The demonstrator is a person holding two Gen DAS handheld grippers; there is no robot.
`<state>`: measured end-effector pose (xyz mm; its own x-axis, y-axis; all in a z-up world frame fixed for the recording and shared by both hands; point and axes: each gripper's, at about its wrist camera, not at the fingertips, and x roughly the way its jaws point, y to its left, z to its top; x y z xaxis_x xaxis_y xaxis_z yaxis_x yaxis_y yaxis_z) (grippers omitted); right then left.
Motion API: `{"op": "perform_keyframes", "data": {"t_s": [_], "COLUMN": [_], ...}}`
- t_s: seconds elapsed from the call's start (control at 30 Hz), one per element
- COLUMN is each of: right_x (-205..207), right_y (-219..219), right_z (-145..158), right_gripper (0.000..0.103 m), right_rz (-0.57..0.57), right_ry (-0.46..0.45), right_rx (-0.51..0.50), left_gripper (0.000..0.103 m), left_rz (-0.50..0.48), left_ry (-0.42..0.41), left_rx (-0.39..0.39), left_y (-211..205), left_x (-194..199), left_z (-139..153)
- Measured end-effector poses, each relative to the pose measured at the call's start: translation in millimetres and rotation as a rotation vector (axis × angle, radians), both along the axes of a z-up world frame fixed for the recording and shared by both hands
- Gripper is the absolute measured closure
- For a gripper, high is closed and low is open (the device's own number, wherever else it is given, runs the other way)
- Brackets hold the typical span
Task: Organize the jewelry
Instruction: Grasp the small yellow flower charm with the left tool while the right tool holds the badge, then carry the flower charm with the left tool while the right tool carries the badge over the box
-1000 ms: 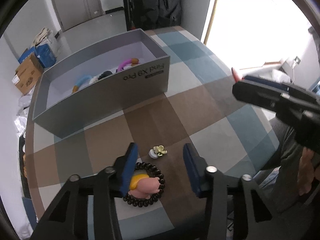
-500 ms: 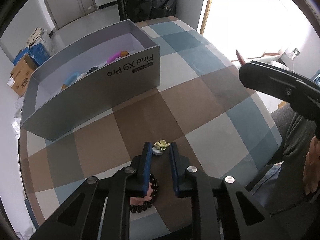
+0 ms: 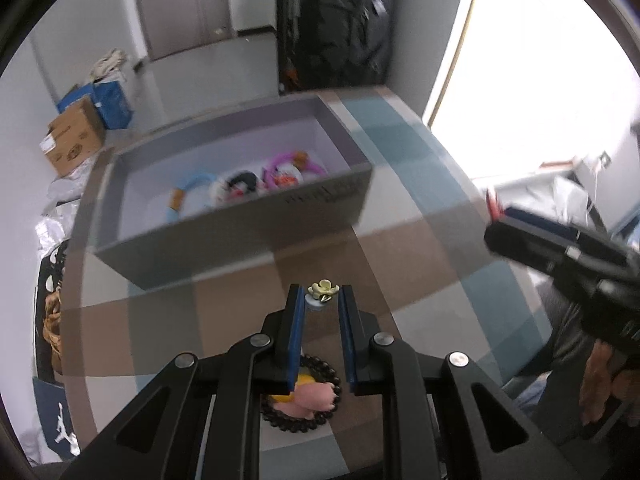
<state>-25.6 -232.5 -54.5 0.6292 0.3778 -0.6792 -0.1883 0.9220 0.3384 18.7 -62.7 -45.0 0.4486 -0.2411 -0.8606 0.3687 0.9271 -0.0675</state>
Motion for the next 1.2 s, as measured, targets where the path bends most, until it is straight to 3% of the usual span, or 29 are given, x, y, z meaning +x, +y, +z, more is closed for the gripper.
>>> {"op": "perform_keyframes", "data": {"t_s": [0.3, 0.73, 0.97, 1.2], "right_x": [10.9, 51.9, 87.3, 121.3], "right_y": [8.4, 49.2, 65.4, 78.5], "right_z": [6.4, 48.7, 57.8, 44.8], "right_gripper": [0.061, 0.061, 0.061, 0.061], "right_rz": [0.009, 0.113, 0.182, 0.221], "right_ry": [-0.001, -0.088, -0.129, -0.113], "right_rx": [0.047, 0.021, 0.022, 0.025], "left_gripper": [0.091, 0.091, 0.091, 0.091], "left_rz": [0.069, 0.150, 0.180, 0.199], "left_ry": [-0.062, -0.094, -0.094, -0.061], "left_rx": [-0.109, -0.248, -0.294, -0.314], "left_y": [19.2, 52.1, 63.1, 72.6], "left_x": [10.1, 43.2, 72.5, 98.2], "left_z": [25.0, 42.6, 41.2, 27.0]}}
